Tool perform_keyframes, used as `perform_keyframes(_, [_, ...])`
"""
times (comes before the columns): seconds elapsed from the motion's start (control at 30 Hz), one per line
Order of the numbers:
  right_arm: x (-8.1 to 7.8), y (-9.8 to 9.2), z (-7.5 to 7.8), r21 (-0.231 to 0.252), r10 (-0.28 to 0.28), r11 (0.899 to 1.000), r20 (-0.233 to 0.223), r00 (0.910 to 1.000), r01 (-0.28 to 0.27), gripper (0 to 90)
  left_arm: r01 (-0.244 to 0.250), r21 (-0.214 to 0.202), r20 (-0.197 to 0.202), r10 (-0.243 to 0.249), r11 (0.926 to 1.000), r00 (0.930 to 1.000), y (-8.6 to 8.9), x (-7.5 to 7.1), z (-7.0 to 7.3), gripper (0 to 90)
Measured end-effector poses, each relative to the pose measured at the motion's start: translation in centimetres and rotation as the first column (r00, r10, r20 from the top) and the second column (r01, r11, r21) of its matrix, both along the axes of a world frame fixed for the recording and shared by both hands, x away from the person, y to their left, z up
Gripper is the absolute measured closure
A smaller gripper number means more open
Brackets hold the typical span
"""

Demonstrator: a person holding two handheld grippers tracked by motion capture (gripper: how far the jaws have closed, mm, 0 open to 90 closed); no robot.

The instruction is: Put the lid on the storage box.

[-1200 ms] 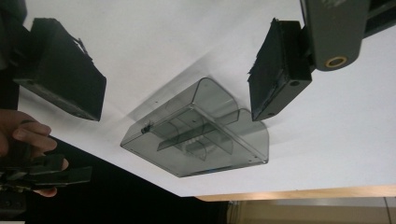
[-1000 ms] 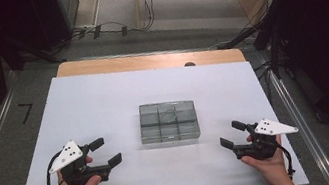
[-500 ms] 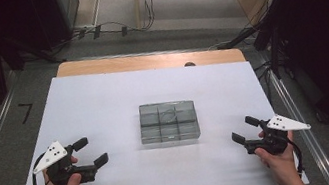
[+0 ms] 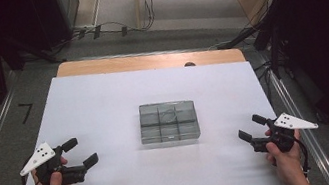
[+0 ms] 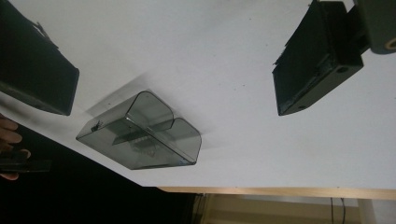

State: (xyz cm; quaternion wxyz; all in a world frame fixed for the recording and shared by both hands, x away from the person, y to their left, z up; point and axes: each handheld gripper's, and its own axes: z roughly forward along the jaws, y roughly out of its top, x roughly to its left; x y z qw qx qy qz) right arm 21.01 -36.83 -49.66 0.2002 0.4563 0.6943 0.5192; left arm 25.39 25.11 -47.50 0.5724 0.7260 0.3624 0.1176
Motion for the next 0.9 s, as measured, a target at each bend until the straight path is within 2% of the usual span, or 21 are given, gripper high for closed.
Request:
perform_keyframes(0.1, [0.0, -0.6, -0.1, 0.011, -0.006, 1.0, 0.003, 1.0, 0.006, 7.6, 0.004, 0.027, 0.001, -0.005, 0.9996, 1.0, 0.0, 0.0, 0.0, 0.0])
perform_keyframes(0.27, [-0.1, -1.3, -0.2, 0.024, -0.011, 1.0, 0.015, 0.9998, 0.01, 7.6, -0.004, 0.036, 0.003, 0.004, 0.9993, 1.0, 0.1, 0.1, -0.2, 0.0])
perform_keyframes(0.4, [-0.1, -1.9, -0.4, 0.03, -0.014, 0.999, 0.019, 0.9997, 0.014, 7.4, -0.017, 0.028, 0.008, 0.017, 0.9995, 0.9998, 0.6, 0.2, -0.2, 0.0])
perform_keyframes(0.47, [-0.1, -2.2, -0.5, 0.042, -0.003, 0.999, 0.019, 0.9998, 0.002, 1.2, -0.023, 0.027, 0.007, 0.023, 0.9994, 0.9997, 0.9, 0.2, -0.2, 0.0])
perform_keyframes(0.63, [-0.1, -2.8, -0.6, 0.051, -0.006, 0.999, 0.029, 0.9995, 0.005, 0.8, -0.026, 0.029, 0.023, 0.025, 0.9992, 0.9994, 1.3, 0.1, -0.3, 0.0])
perform_keyframes(0.9, [-0.2, -3.1, -0.7, 0.045, -0.02, 0.999, 0.049, 0.9986, 0.018, 0.0, -0.038, -0.003, 0.029, 0.038, 0.9993, 0.9989, 2.3, 0.2, -0.5, 0.0])
